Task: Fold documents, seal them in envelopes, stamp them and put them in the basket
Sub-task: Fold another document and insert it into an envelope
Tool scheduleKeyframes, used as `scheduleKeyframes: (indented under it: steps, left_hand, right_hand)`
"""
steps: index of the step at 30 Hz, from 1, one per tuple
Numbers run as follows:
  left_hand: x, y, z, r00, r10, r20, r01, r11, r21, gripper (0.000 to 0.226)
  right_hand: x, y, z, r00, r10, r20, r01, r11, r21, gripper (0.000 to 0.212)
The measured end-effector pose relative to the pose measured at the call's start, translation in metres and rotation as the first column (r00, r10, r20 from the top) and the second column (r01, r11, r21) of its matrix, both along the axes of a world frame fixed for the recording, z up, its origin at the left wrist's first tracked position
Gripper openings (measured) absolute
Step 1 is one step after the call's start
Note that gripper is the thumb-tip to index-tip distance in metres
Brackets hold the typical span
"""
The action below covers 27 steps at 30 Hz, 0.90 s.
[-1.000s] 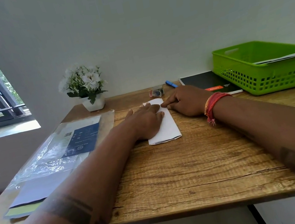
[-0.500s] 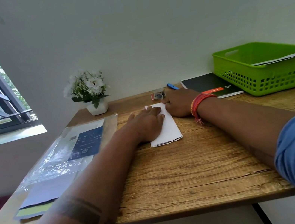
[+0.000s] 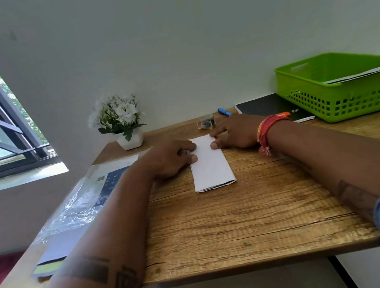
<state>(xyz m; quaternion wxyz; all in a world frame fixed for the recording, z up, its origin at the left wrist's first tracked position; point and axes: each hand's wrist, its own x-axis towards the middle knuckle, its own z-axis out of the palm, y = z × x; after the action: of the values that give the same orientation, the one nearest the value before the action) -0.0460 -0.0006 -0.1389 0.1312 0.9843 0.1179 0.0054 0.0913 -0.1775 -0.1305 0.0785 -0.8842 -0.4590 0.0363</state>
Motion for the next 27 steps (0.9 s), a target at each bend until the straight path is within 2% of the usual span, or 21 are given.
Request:
scheduleKeyframes:
  steps: [3,6,10,14,18,23,25,27]
  left_hand:
    - [-0.004,0.003,0.006,0.988,-0.043,-0.149,0.042,0.999,-0.007,0.068]
    - [-0.002,0.008,0.008,0.957,-0.087,-0.278,0.057,0.992,-0.114,0.097]
    - [0.002,0.013,0.007,0.934,-0.113,-0.339,0.056,0.983,-0.173,0.118]
    - [0.003,0.015,0.003,0.936,-0.120,-0.332,0.065,0.983,-0.173,0.120]
    - [0.006,0.018,0.001,0.942,-0.128,-0.309,0.074,0.980,-0.183,0.125]
    - [0.006,0.016,0.002,0.936,-0.125,-0.328,0.057,0.977,-0.207,0.127]
    - [0.002,0.013,0.004,0.944,-0.115,-0.309,0.053,0.978,-0.202,0.123]
    - [-0.006,0.006,0.005,0.965,-0.094,-0.245,0.048,0.982,-0.185,0.116]
  right_hand:
    - [0.000,0.000,0.000,1.000,-0.002,-0.004,0.002,1.000,0.000,0.057]
    - [0.000,0.001,0.000,1.000,-0.006,-0.012,0.006,1.000,-0.009,0.056]
    - [0.000,0.001,-0.003,1.000,-0.007,0.023,0.007,0.999,0.035,0.053]
    - [-0.008,0.002,-0.010,0.988,0.075,0.132,-0.090,0.990,0.108,0.044]
    - [-0.021,0.001,-0.009,0.970,0.235,0.061,-0.239,0.969,0.061,0.051]
    - [-0.019,-0.009,-0.006,0.967,0.244,-0.078,-0.248,0.967,-0.053,0.074]
    - [-0.018,-0.012,-0.006,0.962,0.246,-0.122,-0.253,0.967,-0.038,0.079]
    - [-0.019,-0.015,-0.008,0.956,0.221,-0.194,-0.212,0.975,0.066,0.069]
